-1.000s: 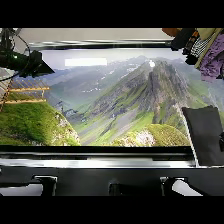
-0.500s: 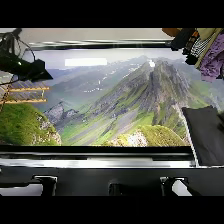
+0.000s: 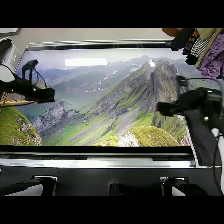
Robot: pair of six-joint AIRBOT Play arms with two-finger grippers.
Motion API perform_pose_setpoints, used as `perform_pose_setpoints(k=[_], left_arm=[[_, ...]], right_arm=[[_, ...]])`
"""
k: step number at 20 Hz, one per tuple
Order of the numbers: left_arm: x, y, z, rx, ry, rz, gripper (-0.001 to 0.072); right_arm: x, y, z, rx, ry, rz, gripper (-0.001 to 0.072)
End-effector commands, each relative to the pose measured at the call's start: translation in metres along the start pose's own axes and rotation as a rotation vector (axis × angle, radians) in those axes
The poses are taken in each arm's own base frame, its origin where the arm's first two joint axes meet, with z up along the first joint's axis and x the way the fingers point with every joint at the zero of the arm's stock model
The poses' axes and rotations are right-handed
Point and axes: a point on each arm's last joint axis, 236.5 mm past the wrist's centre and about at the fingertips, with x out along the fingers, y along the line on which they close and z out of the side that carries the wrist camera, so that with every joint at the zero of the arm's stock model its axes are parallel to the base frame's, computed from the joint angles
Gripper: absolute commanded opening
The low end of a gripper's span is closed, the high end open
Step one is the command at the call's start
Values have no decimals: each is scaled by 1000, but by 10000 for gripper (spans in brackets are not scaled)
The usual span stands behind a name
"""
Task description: Fold the clothes and pants, and hang the long-sleeved shirts on hangers.
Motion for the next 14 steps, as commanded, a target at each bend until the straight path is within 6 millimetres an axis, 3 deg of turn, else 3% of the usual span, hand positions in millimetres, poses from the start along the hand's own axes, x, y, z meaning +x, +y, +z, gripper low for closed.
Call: perform_pose_setpoints(k=[1, 5, 14], left_arm=[[20, 22, -27, 3, 75, 72, 20], [23, 23, -28, 1, 84, 71, 20], [23, 23, -28, 1, 84, 71, 20]], right_arm=[[13, 45, -20, -201, 57, -2, 38], [12, 45, -38, -213, 128, -8, 40], [12, 45, -38, -213, 129, -8, 40]])
